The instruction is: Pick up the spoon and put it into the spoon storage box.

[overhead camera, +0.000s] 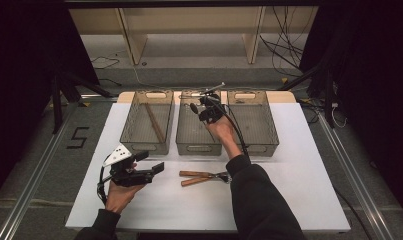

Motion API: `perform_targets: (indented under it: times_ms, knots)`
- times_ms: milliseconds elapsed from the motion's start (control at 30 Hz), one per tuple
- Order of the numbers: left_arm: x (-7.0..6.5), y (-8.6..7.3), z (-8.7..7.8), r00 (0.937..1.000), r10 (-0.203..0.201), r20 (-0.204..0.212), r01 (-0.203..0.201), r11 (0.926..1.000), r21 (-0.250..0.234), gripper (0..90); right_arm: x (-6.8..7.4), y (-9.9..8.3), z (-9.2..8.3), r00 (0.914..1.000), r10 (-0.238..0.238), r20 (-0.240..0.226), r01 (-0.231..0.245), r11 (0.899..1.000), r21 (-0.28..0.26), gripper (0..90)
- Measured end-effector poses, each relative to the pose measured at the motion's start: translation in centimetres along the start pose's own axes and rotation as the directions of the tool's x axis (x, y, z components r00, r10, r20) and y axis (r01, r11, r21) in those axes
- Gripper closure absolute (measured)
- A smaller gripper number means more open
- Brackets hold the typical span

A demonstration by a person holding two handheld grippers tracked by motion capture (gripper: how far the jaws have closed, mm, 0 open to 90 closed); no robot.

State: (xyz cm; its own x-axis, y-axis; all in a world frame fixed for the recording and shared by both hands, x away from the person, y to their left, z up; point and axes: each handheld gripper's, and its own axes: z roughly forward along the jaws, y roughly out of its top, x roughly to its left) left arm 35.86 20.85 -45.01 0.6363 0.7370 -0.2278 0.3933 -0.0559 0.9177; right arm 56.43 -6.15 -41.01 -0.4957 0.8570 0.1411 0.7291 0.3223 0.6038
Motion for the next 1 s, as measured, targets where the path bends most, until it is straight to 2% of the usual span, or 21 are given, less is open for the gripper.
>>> perform_targets:
  times_ms: [267,300,367,433,533,733,1000]
  knots:
    - [0.0,0.0,0.0,1.0000,0.000,0.003,0.000,1.0000,-0.001,15.9,0.2,-0.2,0.5,1.0000,-0.008,-0.003,0.008,1.000,0.011,89.2]
    - [0.0,0.0,0.0,1.0000,0.000,0.003,0.000,1.0000,-0.001,15.9,0.2,-0.2,0.5,1.0000,-0.008,-0.004,0.008,1.000,0.010,85.5]
    - [0.0,0.0,0.0,1.0000,0.000,0.003,0.000,1.0000,0.000,15.9,0.1,-0.1,0.1,0.9999,0.001,-0.015,-0.001,1.000,-0.009,68.5]
    - [0.0,0.0,0.0,1.0000,-0.002,0.002,0.002,1.0000,0.000,15.9,0.1,0.1,-0.5,0.9994,0.010,-0.033,-0.010,1.000,-0.028,59.6]
    - [-0.1,0.0,0.1,1.0000,0.000,0.000,0.000,1.0000,0.003,15.9,-0.1,0.2,-1.3,0.9983,0.006,-0.059,-0.008,0.999,-0.047,54.1]
    - [-0.1,0.0,0.1,1.0000,0.004,0.000,-0.004,1.0000,0.006,15.8,-0.1,0.0,-3.2,0.9967,-0.015,-0.080,0.008,0.996,-0.092,46.4]
    - [-0.1,0.0,0.1,1.0000,0.003,-0.002,-0.003,1.0000,0.008,15.8,0.6,-1.2,-5.7,0.9882,-0.073,-0.135,0.052,0.988,-0.147,36.5]
